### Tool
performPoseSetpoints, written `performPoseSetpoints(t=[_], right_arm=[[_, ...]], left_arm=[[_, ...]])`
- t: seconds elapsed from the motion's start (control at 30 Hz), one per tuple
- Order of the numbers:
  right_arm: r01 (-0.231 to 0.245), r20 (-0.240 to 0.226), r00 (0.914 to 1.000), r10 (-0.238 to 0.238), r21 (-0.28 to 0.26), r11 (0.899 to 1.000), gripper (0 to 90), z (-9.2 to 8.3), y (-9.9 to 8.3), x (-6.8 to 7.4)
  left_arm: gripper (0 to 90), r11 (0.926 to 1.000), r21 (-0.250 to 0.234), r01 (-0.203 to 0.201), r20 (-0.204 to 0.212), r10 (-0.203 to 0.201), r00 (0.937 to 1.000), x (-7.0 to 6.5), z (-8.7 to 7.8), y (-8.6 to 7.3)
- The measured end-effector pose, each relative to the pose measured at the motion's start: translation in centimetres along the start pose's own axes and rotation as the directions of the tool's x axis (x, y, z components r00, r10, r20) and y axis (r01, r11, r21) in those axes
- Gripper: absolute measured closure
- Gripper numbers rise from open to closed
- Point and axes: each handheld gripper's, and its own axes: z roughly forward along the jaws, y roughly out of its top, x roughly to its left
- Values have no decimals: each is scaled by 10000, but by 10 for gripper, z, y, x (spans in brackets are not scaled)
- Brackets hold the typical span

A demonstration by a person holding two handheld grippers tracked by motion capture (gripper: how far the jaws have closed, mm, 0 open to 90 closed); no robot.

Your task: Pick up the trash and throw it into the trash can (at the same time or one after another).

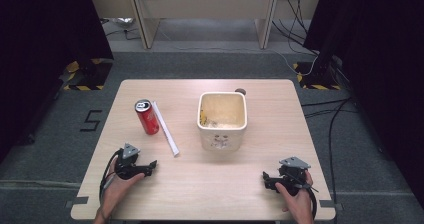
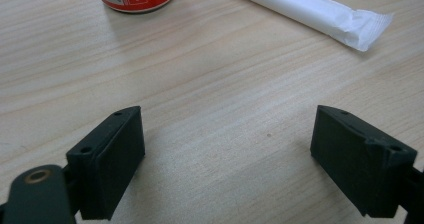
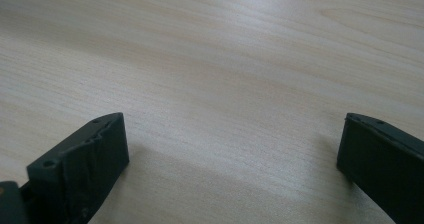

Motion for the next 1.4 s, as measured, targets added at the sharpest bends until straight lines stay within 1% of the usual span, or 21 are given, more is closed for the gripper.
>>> performPoseSetpoints(t=[0.23,0.27,0.43,0.47,0.6,0.63,0.67,0.73,0.8,0.83,0.87,0.93,1.13,1.27,1.3,1.4], right_arm=[[3,1,10000,-3,0,10000,3,0,0,0],[0,1,10000,0,1,10000,3,0,0,0],[4,0,10000,-4,0,10000,3,0,0,0],[1,-1,10000,-1,0,10000,3,0,0,0],[15,1,10000,-15,3,10000,3,0,0,0],[0,-1,10000,0,0,10000,3,0,0,0],[0,-1,10000,0,0,10000,3,0,0,0],[14,0,10000,-14,5,10000,3,0,0,0],[3,-1,10000,-3,1,10000,3,0,0,0],[3,-1,10000,-3,1,10000,3,0,0,0],[14,0,10000,-14,6,10000,3,0,0,0],[0,-2,10000,0,-1,10000,3,0,0,0],[3,-1,10000,-3,0,10000,3,0,0,0],[1,-2,10000,-1,2,10000,3,0,0,0],[18,1,10000,-18,4,10000,3,0,0,0],[14,0,10000,-14,5,10000,3,0,0,0]], left_arm=[[131,10000,15,-22,20,22,10000,0,0,0],[132,10000,7,-75,100,75,9999,0,0,0],[136,9999,1,-128,154,128,9998,-1,0,0],[140,9999,-35,-135,215,135,9997,-1,1,1],[157,10000,-15,21,235,-21,9997,1,0,2],[164,9999,-70,138,444,-135,9989,2,-3,4],[164,9999,-70,138,444,-135,9989,2,-3,4],[163,9995,-311,115,356,-104,9993,3,-10,12],[162,9985,-475,279,357,-262,9990,6,-15,18],[162,9985,-475,279,357,-262,9990,6,-15,18],[162,9973,-631,380,323,-360,9988,8,-18,24],[162,9960,-781,425,250,-406,9989,10,-20,30],[162,9944,-929,502,63,-498,9987,15,-18,39],[162,9940,-989,467,-2,-469,9989,16,-17,43],[162,9943,-970,436,12,-437,9990,17,-17,44],[163,9929,-1076,512,-40,-519,9986,23,-17,50]])
